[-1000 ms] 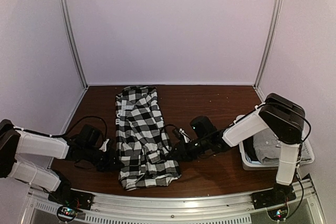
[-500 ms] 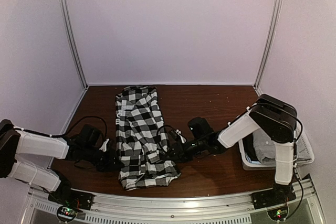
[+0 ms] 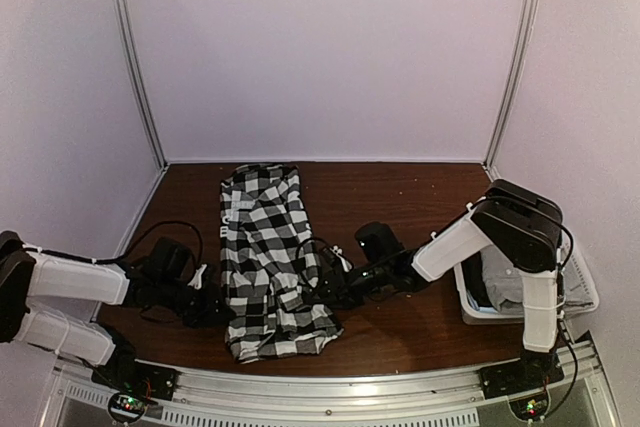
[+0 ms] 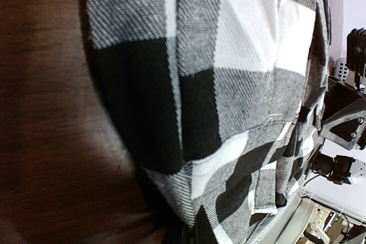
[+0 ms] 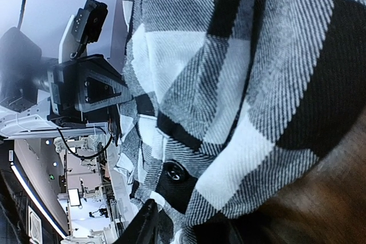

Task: Fold and stack the long sleeve shirts
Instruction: Pick up the rectangle-folded shirt from the center of the board.

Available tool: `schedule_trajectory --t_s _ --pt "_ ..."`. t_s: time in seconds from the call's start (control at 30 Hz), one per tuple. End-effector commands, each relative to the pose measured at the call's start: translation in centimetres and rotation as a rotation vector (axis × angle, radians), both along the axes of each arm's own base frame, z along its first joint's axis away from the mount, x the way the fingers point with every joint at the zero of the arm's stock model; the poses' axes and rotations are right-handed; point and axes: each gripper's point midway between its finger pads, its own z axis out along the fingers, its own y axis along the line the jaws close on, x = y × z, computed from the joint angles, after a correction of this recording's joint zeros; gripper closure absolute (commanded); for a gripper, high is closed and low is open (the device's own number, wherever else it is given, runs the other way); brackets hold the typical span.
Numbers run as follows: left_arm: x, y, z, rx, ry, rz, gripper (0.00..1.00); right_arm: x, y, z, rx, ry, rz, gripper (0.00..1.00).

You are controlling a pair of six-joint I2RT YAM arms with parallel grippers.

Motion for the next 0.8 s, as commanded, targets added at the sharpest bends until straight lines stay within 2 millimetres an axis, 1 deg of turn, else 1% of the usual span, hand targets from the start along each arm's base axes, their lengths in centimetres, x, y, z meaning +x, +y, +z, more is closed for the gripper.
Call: schedule_trajectory --t_s 0.0,0.07,0.17,0.27,0.4,0.5,0.67,0.77 --pt "-0.2 0.1 0.0 0.0 -0.015 -0.002 1.0 0.2 -0.7 -1.7 -0.07 0.025 -0.03 0.62" --pt "-0.2 0.1 0.0 0.002 -0.016 -0.002 1.0 0.3 -0.6 -2.0 -0.067 0.038 -0.035 0.62" --pt "-0.1 0.0 0.1 -0.003 -0.019 -0.006 1.0 0.4 -0.5 -2.4 -0.066 0.057 -0.045 0.65" --pt "-0.1 -0.1 0.2 -0.006 -0.021 -0.012 1.0 0.5 -0.3 -2.3 -0.065 0.055 -0.047 0.7" --pt "-0.2 -0.3 0.5 -0.021 -0.02 -0.019 1.0 0.9 0.1 -1.3 -0.047 0.032 -0.043 0.77" --pt "0.2 -0.6 1.4 -0.036 -0.032 -0.017 1.0 1.1 0.4 -0.3 -0.028 0.011 -0.036 0.82" --pt "0.8 -0.9 2.9 -0.048 -0.053 -0.016 1.0 1.3 0.7 1.1 -0.016 -0.018 -0.028 0.94" --pt "1.0 -1.0 3.4 -0.053 -0.051 -0.014 1.0 1.4 0.6 1.8 -0.013 -0.023 -0.028 0.98"
